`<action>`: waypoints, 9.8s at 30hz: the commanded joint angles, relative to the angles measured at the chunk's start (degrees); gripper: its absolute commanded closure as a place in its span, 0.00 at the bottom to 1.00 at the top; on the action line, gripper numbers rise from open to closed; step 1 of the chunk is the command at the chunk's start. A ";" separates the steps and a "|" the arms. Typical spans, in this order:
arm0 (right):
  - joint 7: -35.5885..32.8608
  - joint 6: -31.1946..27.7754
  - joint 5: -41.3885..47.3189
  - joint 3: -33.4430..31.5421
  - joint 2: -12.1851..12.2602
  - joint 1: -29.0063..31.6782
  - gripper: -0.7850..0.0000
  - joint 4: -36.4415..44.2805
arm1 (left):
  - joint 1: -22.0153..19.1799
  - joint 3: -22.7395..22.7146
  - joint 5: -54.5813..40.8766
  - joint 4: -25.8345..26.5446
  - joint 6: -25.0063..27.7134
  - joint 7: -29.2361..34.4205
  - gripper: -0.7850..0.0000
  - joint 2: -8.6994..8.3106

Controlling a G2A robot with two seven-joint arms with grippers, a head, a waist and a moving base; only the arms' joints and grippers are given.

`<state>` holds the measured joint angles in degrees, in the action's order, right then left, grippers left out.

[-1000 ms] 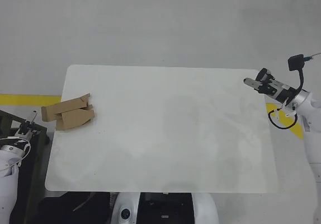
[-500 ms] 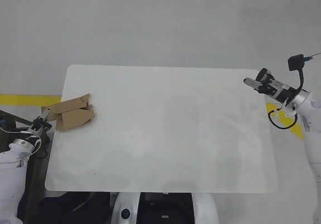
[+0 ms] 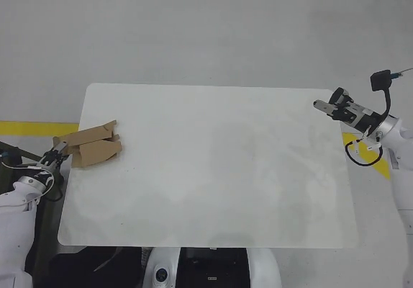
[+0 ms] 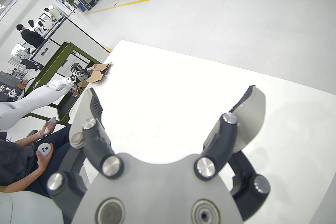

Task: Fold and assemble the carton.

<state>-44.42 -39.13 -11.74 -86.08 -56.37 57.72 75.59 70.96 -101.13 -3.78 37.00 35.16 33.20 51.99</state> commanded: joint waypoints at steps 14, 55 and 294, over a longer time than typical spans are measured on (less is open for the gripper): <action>0.00 0.00 0.00 0.00 0.00 0.00 0.00 0.00 | -2.32 -2.64 -10.97 1.81 -2.00 1.57 1.00 0.29; 0.00 0.00 0.00 0.00 0.00 0.00 0.00 0.00 | -17.85 21.70 -25.47 20.20 -7.24 11.60 1.00 7.72; 28.51 15.23 30.55 21.96 -1.63 16.52 1.00 15.76 | -16.04 50.80 -17.96 34.74 0.53 3.27 0.82 13.83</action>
<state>-15.82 -23.89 18.85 -64.04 -57.95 74.25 91.37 55.04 -50.38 -21.70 71.95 35.68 36.59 65.70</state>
